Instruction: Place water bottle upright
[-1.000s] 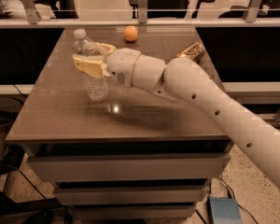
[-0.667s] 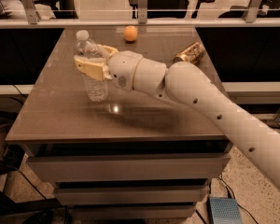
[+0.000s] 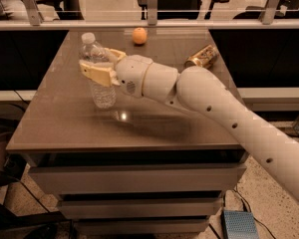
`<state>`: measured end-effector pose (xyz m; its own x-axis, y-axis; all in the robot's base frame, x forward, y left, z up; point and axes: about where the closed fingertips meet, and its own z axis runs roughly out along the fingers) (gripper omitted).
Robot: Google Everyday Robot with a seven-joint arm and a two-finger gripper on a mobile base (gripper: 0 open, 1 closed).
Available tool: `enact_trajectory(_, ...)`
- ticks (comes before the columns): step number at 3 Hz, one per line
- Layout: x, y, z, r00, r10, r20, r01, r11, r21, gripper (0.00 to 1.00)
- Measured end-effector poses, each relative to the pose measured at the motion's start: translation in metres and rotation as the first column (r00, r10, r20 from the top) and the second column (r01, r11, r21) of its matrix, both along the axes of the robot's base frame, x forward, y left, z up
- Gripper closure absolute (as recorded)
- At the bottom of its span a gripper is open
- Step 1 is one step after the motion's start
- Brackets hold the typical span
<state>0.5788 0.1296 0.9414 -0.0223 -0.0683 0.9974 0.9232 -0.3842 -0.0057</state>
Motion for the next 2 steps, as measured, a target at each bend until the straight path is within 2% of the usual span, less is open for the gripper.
enact_trajectory(2, 0.0000, -0.0001, 0.0006, 1.0000, 0.000, 0.000, 0.000, 1.000, 0.000, 0.13)
